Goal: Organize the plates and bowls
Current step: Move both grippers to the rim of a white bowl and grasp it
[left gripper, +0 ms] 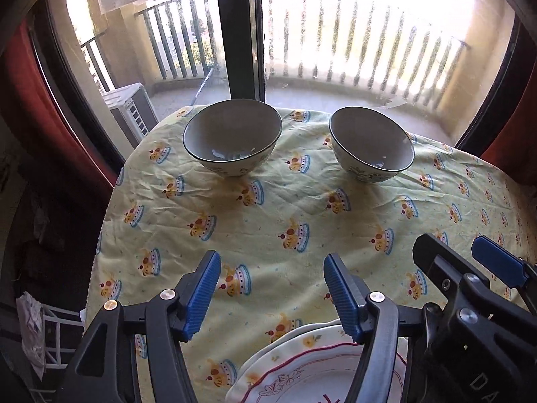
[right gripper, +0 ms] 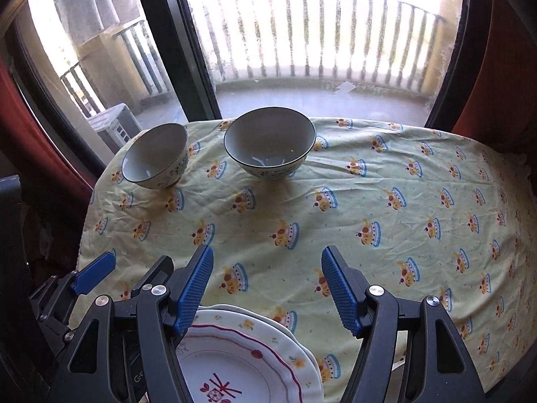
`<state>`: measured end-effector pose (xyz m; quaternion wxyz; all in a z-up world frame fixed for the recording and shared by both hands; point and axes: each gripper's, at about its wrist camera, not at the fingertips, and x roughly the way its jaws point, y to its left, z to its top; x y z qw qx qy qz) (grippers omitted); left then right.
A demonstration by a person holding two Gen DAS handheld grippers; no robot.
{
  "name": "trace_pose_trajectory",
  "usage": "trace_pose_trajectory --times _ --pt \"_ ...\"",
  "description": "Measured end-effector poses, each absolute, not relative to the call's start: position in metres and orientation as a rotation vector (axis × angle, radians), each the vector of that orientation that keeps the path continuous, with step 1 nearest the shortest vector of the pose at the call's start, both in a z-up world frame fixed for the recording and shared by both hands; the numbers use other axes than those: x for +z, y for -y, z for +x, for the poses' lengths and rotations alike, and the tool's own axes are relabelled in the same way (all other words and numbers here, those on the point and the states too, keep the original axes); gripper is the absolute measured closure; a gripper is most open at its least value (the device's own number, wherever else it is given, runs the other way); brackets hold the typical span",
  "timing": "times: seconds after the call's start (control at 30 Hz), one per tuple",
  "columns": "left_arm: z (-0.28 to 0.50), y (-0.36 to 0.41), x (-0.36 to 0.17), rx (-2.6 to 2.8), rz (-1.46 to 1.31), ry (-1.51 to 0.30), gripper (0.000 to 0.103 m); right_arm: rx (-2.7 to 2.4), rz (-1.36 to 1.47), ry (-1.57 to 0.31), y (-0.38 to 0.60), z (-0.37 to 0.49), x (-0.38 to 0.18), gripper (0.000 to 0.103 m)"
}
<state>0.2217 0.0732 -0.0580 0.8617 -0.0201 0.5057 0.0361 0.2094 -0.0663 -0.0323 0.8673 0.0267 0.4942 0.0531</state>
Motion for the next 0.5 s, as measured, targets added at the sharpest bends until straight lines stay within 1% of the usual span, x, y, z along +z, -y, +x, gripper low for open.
trace_pose_trajectory --times 0.5 --pt "0.299 -0.153 -0.062 0.025 0.028 -1.025 0.039 0.052 0.078 -1.011 -0.023 0.285 -0.041 0.033"
